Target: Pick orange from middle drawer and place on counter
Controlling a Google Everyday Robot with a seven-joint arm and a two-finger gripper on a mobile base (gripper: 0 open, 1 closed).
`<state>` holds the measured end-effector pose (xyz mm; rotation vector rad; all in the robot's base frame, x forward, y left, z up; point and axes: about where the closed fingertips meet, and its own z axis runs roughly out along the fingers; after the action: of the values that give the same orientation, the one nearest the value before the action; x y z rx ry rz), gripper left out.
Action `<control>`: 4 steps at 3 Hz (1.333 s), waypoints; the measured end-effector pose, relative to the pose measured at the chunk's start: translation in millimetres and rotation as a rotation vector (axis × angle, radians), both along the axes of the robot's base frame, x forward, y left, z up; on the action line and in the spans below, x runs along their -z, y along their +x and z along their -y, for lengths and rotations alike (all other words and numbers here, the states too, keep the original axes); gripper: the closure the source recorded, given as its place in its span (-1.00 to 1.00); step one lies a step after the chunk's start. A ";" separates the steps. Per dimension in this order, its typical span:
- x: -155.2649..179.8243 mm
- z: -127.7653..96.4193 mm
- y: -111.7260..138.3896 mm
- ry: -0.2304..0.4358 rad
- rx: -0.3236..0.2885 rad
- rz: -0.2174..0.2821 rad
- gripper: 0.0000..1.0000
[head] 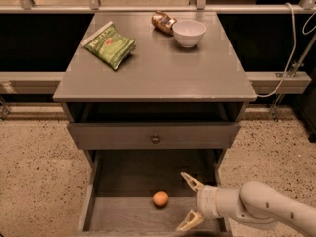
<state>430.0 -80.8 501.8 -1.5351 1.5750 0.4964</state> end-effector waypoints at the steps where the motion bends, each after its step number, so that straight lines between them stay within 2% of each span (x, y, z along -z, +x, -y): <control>1: 34.8 -14.7 -2.1 0.000 -0.001 -0.016 -1.00; 2: 55.0 -28.7 16.6 0.021 0.002 -0.013 -1.00; 3: 73.6 -32.4 48.6 0.044 0.045 -0.006 -0.48; 4: 85.7 -33.2 61.5 0.050 0.070 -0.005 -0.44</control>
Offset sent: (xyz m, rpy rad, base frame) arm 0.0444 0.0394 -0.0746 0.0438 -0.0008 -0.0158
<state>491.5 -47.6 416.1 -1.4378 1.6031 0.4972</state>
